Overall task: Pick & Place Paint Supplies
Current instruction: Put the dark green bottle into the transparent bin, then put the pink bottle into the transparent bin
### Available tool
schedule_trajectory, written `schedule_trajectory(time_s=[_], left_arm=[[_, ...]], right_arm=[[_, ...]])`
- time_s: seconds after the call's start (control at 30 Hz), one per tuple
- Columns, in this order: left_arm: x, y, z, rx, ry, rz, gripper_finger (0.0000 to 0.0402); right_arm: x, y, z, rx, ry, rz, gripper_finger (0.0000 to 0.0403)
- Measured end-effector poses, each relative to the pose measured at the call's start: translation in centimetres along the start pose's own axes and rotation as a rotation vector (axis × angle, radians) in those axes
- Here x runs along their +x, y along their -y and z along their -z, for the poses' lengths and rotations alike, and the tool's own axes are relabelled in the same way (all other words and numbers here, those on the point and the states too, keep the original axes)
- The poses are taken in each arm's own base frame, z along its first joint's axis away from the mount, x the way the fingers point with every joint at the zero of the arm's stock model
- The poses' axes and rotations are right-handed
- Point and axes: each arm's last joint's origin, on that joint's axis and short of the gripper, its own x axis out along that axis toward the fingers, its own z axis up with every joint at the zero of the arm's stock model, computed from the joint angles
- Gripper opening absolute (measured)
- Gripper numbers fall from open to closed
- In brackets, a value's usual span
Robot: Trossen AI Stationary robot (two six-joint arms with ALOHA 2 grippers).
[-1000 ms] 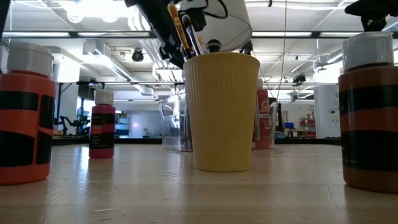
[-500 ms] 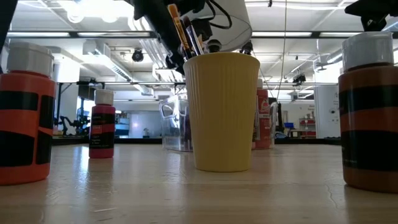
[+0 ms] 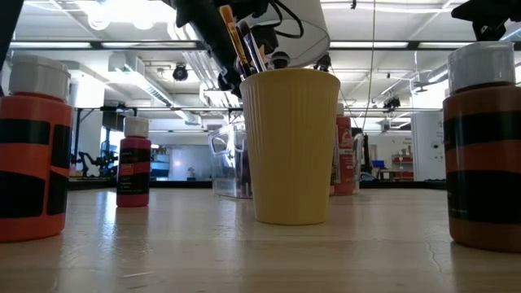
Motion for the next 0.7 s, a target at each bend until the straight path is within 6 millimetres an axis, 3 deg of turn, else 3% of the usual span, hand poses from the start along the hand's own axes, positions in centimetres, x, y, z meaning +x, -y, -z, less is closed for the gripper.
schedule_trajectory(time_s=[0.43,0.7], left_arm=[[-1.0,-0.2,-1.0,0.009,0.010,-0.003,0.0187],[-4.3,-0.6,-2.4,0.012,-0.123,-0.005,0.0188]], right_arm=[[0.0,0.0,0.0,0.000,0.000,0.000,0.0008],[0.0,0.0,0.0,0.000,0.000,0.000,0.0008]])
